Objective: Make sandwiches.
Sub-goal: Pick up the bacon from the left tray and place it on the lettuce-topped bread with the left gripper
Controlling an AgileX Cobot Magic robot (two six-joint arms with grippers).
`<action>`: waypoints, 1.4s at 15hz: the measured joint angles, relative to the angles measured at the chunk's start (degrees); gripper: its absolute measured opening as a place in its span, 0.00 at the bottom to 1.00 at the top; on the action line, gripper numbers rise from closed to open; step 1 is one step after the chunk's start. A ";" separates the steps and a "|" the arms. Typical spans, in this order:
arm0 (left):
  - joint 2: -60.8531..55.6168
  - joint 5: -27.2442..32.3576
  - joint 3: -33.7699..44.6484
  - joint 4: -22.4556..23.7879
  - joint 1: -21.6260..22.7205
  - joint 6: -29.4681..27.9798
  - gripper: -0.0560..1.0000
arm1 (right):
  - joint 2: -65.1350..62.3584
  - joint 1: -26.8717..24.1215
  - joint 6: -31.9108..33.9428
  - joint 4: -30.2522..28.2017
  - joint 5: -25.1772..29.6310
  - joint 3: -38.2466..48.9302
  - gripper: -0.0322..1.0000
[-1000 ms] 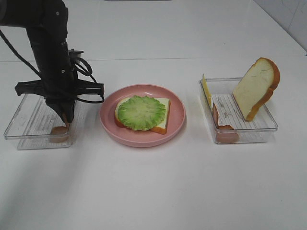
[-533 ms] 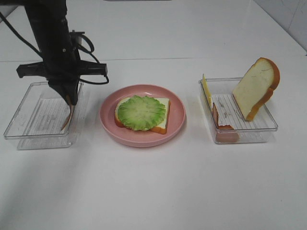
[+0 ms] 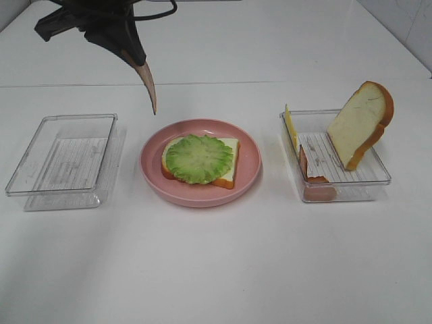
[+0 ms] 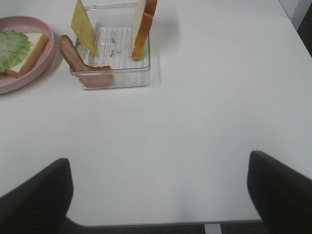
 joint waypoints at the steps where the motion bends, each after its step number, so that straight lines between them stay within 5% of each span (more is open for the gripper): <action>1: -0.40 0.06 -0.06 -2.06 0.00 1.60 0.05 | 0.00 0.00 0.00 0.00 0.00 0.00 0.94; 9: 4.30 -2.23 -0.06 -16.04 0.23 6.82 0.05 | 0.00 0.00 0.00 0.00 0.00 0.00 0.94; 15: 12.61 -4.47 -0.06 -29.62 0.06 18.91 0.05 | 0.00 0.00 0.00 0.00 0.00 0.00 0.94; 21: 17.13 -6.53 -0.06 -31.34 -0.06 23.32 0.05 | 0.00 0.00 0.00 0.00 0.00 0.00 0.94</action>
